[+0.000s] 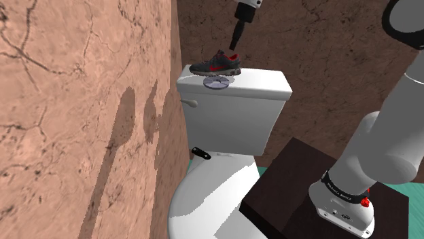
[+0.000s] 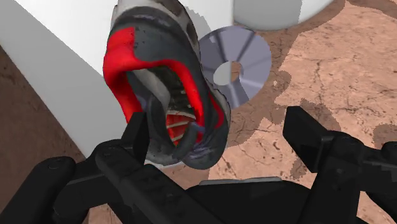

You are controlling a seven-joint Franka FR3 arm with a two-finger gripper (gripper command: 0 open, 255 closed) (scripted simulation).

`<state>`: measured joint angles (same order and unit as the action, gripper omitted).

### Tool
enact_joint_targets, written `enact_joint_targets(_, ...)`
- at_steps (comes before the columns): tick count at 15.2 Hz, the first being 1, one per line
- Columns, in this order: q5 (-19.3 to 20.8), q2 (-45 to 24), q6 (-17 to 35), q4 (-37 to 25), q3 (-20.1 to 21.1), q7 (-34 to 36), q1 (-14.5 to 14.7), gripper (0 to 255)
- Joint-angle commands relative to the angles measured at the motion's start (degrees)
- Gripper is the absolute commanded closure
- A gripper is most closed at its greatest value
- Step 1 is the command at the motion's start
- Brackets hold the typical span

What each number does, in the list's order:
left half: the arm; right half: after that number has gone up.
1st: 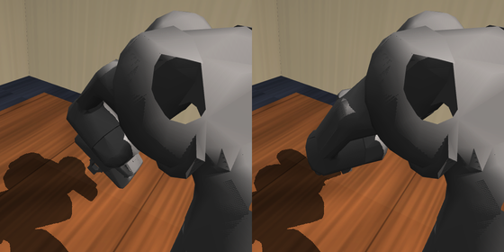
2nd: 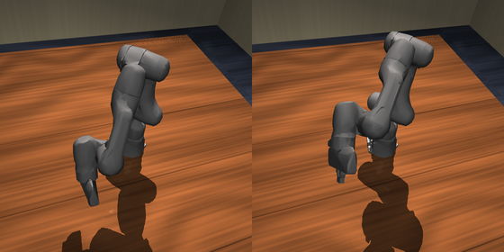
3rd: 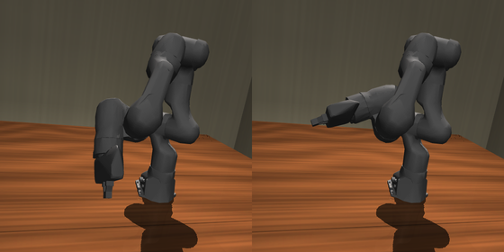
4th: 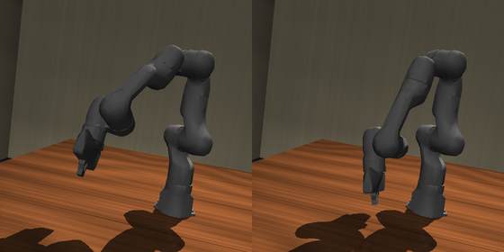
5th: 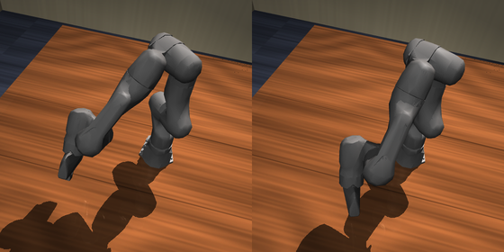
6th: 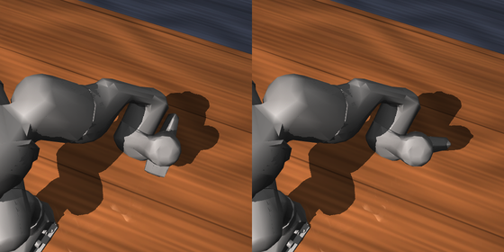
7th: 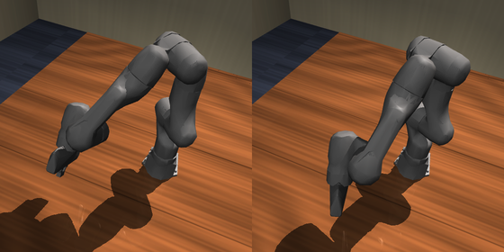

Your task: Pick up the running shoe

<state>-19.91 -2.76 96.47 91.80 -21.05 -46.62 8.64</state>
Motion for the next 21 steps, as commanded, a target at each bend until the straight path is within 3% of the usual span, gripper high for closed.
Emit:
enact_joint_targets(1,-3.1,-5.8,-2.3,-6.6,-0.3,-4.3,-0.8,0)
enact_joint_targets(4,-6.9,-13.6,-6.3,-16.7,0.3,-8.4,-2.9,0)
enact_joint_targets(13,-6.6,-12.4,-0.3,-9.3,0.6,-10.3,-2.0,0)
enact_joint_targets(14,-6.6,-12.5,-0.3,-9.4,0.6,-10.3,-2.0,255)
enact_joint_targets(21,-6.6,-12.4,-0.4,-9.4,0.5,-10.3,-2.0,255)
